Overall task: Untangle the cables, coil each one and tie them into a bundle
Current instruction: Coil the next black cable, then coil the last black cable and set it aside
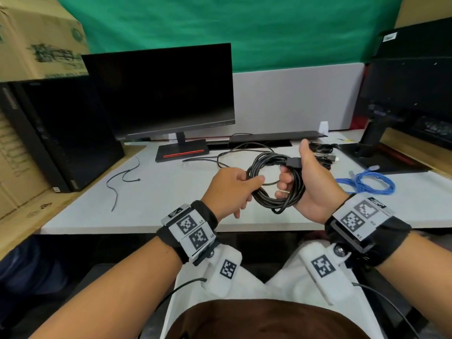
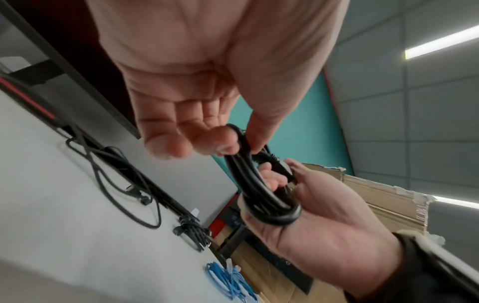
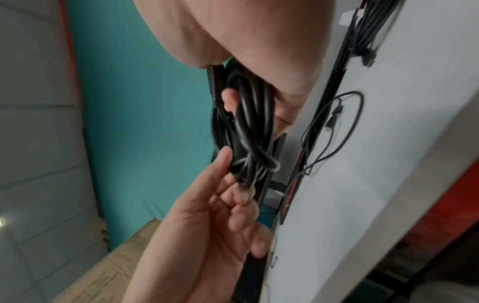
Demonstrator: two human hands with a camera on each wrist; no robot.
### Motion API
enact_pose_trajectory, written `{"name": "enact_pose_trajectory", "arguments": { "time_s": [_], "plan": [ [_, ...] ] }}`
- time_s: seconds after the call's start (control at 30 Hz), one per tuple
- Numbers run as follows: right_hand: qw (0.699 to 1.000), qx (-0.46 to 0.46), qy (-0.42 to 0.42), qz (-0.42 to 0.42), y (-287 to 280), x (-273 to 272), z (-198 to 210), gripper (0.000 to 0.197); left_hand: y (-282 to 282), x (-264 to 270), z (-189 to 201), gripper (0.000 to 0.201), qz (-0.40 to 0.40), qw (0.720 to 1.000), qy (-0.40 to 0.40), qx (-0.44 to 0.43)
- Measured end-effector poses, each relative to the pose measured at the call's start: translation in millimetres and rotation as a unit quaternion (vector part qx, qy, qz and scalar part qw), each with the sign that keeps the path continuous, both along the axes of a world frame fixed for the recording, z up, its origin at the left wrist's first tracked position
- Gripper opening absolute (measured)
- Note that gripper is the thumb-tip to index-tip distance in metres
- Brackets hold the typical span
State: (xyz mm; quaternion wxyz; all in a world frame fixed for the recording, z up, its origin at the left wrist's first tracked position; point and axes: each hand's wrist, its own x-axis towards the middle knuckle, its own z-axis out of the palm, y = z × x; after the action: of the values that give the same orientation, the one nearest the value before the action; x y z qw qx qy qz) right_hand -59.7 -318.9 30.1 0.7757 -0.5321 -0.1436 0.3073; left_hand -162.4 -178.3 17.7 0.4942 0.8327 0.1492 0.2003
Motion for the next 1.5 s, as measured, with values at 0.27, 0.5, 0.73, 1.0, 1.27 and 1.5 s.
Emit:
{"name": "enact_pose_trajectory", "arguments": {
  "time_s": [0.27,0.5,0.73,1.0,1.27,1.5],
  "plan": [
    [0.968,-0.185,-0.169,0.017,-5.4,30.6,-37.3,0.036,31.7,31.7,-26.3,0.039,0.012,0.996,0.062,-0.058],
    [0.971,-0.205,-0.114,-0.047,-14.2,65.7,-41.2,0.023,29.0,83.2,-41.8,0.037,-0.023,0.99,0.106,-0.085],
    [0.968,-0.213,-0.059,-0.121,-15.1,130.5,-25.5,0.013,54.0,158.8,-30.5,0.042,-0.09,0.973,0.146,0.155],
    [0.959,-0.221,0.019,-0.177,52.6,222.2,-22.2,0.008,90.2,224.5,-37.7,0.086,-0.104,0.888,0.327,0.306],
    [0.865,-0.443,-0.161,-0.17,75.3,249.5,-34.6,0.028,97.9,223.7,-44.7,0.102,-0.141,0.856,0.361,0.342],
    [0.829,-0.524,-0.194,-0.023,76.3,213.8,-28.6,0.027,90.7,204.1,-40.5,0.044,-0.184,0.842,0.354,0.363]
  ]
}}
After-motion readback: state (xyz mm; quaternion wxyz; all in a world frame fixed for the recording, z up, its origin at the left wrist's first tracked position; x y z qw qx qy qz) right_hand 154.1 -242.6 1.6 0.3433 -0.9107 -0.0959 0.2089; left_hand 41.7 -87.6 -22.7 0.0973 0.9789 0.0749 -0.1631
